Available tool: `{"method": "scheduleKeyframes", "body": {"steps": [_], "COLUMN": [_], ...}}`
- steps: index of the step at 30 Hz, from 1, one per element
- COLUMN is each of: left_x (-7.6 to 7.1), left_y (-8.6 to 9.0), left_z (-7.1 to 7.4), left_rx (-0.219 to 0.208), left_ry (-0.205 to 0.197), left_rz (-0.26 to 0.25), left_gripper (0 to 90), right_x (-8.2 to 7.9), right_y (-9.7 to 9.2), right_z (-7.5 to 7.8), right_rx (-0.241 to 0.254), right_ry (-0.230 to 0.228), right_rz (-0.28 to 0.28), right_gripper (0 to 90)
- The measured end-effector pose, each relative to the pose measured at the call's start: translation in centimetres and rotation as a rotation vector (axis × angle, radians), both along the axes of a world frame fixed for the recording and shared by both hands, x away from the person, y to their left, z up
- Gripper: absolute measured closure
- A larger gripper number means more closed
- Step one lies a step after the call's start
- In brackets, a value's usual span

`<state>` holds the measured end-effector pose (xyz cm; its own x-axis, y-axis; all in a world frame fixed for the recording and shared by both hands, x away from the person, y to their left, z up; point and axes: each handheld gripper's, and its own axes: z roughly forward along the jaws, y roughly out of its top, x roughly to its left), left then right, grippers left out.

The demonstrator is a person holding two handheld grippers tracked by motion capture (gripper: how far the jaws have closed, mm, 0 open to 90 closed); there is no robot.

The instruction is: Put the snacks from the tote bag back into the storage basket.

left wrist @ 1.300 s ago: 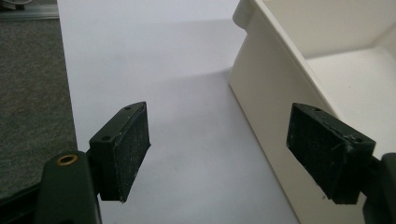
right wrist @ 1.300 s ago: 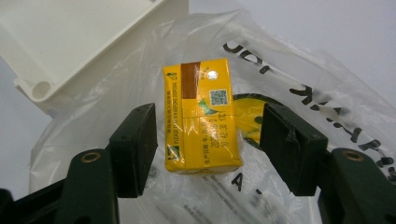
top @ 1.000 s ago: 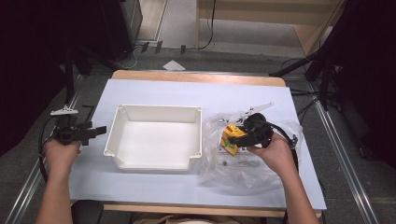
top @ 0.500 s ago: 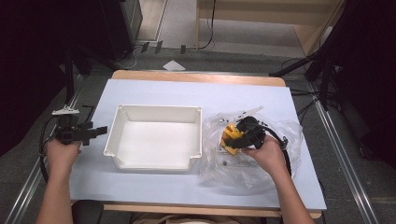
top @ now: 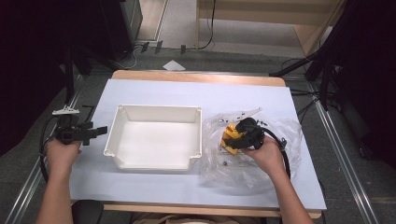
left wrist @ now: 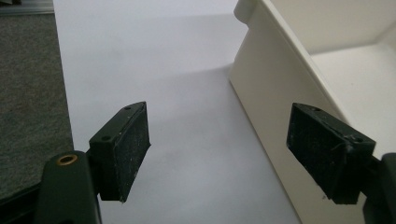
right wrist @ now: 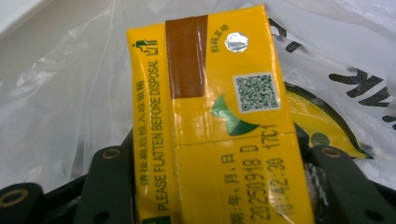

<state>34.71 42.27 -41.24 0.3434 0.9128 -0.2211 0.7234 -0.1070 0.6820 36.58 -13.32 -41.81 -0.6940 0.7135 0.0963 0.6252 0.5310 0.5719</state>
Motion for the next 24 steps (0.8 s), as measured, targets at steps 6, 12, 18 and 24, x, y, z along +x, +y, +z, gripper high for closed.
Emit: {"method": "scheduleKeyframes", "body": {"steps": [6,12,18,24], "left_x": [0.02,0.04,0.05,0.07], "left_y": [-0.06,-0.06,0.0,0.02], "left_z": [-0.03,-0.04,-0.03,-0.04], "left_rx": [0.001,0.001,-0.002,-0.003], "left_ry": [0.002,0.002,0.002,0.003], "left_rz": [-0.002,-0.002,-0.001,-0.002], "left_gripper": [22.5,22.5,22.5,22.5], "right_x": [0.03,0.06,0.06,0.07], "right_y": [-0.02,-0.02,0.02,-0.09], "right_z": [0.08,0.21,0.36,0.63], "right_rx": [-0.002,-0.007,-0.007,-0.006], "right_ry": [-0.003,-0.005,-0.006,-0.011], "right_rz": [0.002,0.002,-0.002,0.001], "right_gripper": [49.1,49.7,50.3,50.9]}}
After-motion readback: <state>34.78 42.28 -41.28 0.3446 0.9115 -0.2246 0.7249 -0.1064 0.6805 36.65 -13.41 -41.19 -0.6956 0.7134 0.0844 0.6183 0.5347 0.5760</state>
